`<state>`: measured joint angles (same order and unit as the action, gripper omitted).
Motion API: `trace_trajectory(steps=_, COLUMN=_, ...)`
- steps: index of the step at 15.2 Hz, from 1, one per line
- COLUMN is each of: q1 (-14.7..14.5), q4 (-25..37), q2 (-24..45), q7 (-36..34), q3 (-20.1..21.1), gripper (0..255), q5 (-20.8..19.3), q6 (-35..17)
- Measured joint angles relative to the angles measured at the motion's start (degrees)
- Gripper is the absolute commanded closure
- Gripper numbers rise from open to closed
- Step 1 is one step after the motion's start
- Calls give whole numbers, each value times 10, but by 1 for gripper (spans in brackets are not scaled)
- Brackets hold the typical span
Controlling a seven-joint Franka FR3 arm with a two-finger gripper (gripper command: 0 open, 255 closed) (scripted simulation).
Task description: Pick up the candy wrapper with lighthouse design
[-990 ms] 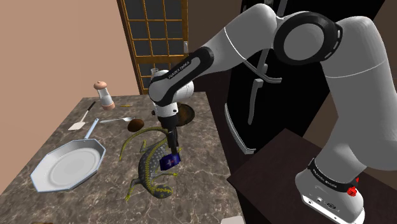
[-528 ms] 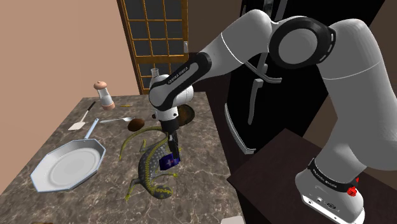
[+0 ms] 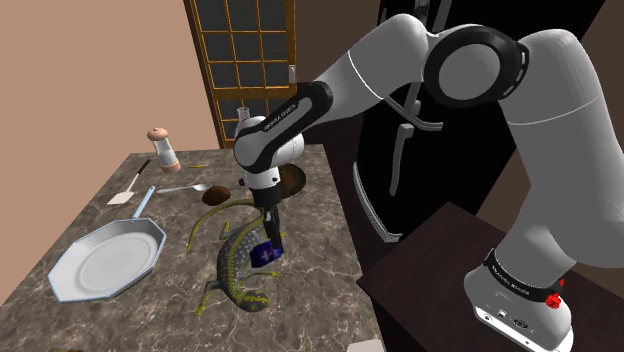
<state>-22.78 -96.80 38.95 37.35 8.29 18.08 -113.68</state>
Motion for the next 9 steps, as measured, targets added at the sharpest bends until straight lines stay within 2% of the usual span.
trace_trajectory(steps=9, q1=3, q4=-1, q2=-44, q7=-13, q3=1, gripper=255, q5=0, q6=41)
